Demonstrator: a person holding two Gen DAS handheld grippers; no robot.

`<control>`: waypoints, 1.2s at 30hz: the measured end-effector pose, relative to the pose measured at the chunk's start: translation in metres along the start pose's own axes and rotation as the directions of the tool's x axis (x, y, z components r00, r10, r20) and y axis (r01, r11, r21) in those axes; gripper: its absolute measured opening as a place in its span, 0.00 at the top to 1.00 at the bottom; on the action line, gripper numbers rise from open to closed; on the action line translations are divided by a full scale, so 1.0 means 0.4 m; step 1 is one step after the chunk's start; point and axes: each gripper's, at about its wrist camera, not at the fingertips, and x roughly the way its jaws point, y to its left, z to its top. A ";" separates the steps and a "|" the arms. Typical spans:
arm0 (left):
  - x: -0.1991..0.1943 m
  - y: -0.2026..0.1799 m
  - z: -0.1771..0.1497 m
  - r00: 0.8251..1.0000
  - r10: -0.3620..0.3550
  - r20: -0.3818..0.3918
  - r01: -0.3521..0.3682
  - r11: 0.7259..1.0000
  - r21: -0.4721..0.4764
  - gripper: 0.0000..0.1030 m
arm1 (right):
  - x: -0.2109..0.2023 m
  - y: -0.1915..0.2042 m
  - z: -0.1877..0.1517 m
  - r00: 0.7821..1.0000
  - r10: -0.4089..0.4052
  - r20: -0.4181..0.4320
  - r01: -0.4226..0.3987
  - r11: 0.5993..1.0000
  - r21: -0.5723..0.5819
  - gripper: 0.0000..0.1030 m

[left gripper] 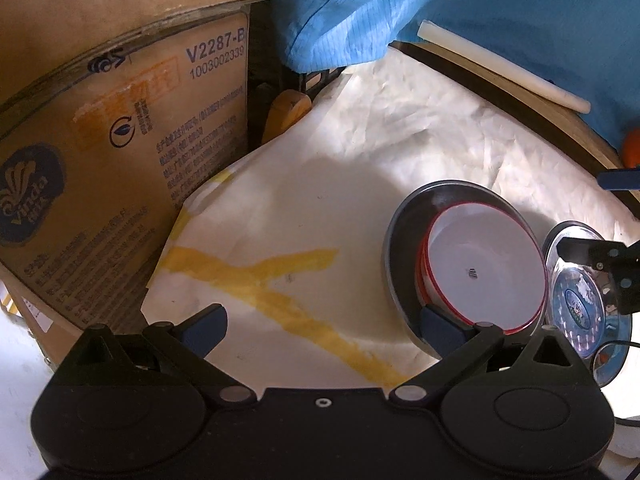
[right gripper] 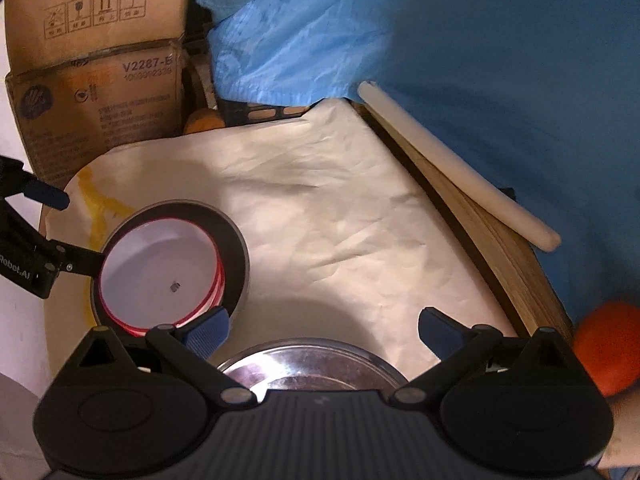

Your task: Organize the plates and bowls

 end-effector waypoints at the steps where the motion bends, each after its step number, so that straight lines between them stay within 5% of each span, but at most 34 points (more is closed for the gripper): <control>1: 0.002 0.001 0.001 1.000 -0.002 -0.004 0.002 1.000 -0.001 0.01 | 0.004 0.002 0.002 1.000 0.005 -0.004 -0.005 1.000 -0.007 0.00; 20: 0.031 0.007 0.013 0.998 -0.027 -0.054 0.025 0.999 -0.035 0.01 | 0.062 0.025 0.031 0.998 0.018 -0.052 -0.024 0.994 -0.105 0.01; 36: 0.033 0.000 0.023 0.998 -0.018 -0.060 0.017 1.000 -0.022 0.02 | 0.080 -0.007 0.035 0.974 0.194 -0.113 -0.186 0.979 0.082 0.41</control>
